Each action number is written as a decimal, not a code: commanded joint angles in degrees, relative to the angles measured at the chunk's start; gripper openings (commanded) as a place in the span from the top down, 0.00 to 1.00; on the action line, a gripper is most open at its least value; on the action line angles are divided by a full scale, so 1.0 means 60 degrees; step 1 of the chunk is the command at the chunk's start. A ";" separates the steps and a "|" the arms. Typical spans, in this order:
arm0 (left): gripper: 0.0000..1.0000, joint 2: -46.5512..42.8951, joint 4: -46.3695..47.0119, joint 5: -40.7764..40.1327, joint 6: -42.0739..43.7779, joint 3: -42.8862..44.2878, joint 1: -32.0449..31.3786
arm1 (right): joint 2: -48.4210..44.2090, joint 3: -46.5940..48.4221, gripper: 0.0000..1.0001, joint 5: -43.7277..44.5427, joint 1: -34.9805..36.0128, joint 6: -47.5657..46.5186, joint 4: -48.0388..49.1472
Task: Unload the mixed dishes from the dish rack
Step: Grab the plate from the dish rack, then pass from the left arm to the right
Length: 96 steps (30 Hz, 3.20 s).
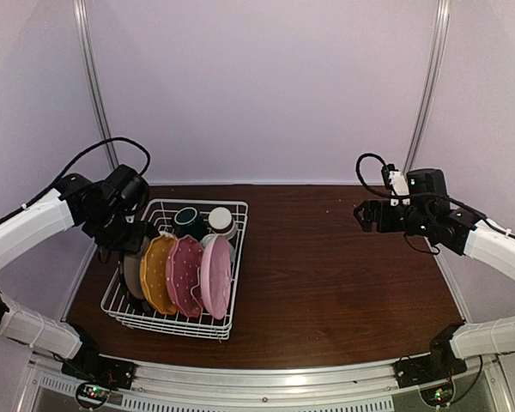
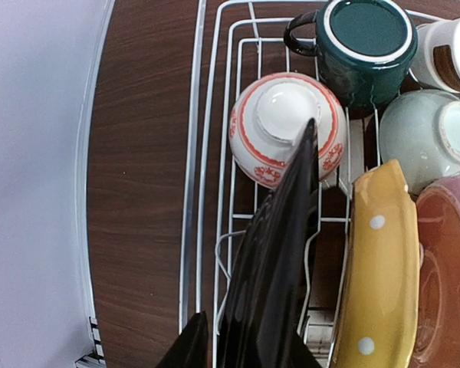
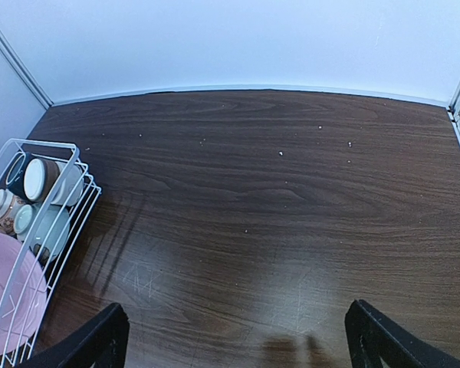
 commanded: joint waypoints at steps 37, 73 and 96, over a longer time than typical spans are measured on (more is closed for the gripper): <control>1.00 0.0965 -0.2616 -0.3804 -0.0395 0.3188 -0.0394 | 0.0009 -0.0006 0.00 0.0238 0.0081 -0.0023 0.0123; 1.00 0.1664 0.2851 -0.0220 0.3016 0.7040 -0.0386 | -0.0879 0.0639 0.00 -0.1313 0.0083 0.0259 0.0850; 1.00 0.2152 0.8247 0.7810 0.1200 0.4590 -0.0803 | 0.0111 0.0226 0.00 -0.4926 0.1049 0.3215 0.4504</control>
